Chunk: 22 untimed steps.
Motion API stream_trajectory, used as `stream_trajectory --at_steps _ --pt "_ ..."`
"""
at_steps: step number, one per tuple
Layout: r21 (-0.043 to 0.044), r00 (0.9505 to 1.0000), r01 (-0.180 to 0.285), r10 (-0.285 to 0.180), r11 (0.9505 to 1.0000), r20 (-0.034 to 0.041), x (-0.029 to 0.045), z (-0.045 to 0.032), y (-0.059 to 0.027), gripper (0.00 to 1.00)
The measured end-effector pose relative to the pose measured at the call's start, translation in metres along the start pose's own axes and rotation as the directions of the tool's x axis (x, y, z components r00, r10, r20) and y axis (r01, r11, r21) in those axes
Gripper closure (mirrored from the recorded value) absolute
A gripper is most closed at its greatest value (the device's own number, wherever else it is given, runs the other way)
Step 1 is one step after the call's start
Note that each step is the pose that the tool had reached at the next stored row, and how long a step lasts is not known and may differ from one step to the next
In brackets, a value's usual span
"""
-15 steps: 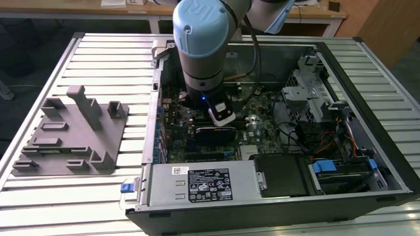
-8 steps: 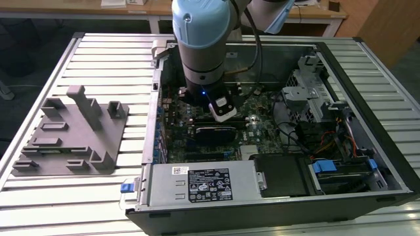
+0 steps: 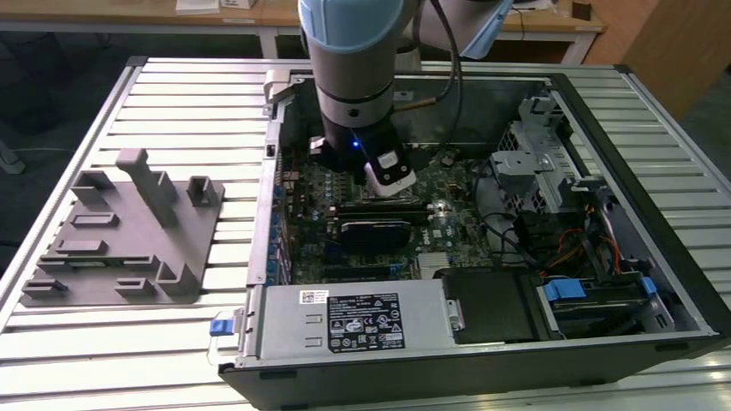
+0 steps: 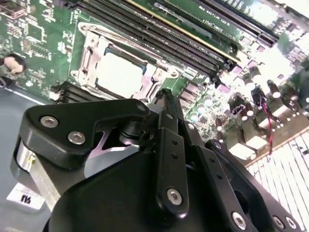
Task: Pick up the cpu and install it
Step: 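Install the second cpu locking lever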
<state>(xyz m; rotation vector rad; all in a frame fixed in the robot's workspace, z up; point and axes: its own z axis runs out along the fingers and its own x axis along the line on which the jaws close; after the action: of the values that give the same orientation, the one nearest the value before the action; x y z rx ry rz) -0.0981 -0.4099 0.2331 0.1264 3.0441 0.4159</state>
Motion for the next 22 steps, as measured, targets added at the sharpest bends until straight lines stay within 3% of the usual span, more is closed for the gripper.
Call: stream_trajectory --at_steps 4,6,10,16,22 --pt "0.0297 1.0 -0.002 0.002 0.9996 0.0034 -0.0014 -0.0042 0.0019 0.89" --pt "0.0398 1.0 -0.005 0.005 0.9992 0.0053 -0.0033 -0.0041 0.0023 0.89" --pt "0.0481 0.9999 -0.01 0.009 0.9988 0.0074 -0.012 -0.0031 0.0042 0.89" --pt "0.054 0.9999 -0.011 0.01 0.9985 0.0083 -0.0261 -0.0008 0.0097 0.89" --pt "0.0718 0.9999 -0.01 0.01 0.9974 0.01 -0.0336 0.0022 0.0183 0.89"
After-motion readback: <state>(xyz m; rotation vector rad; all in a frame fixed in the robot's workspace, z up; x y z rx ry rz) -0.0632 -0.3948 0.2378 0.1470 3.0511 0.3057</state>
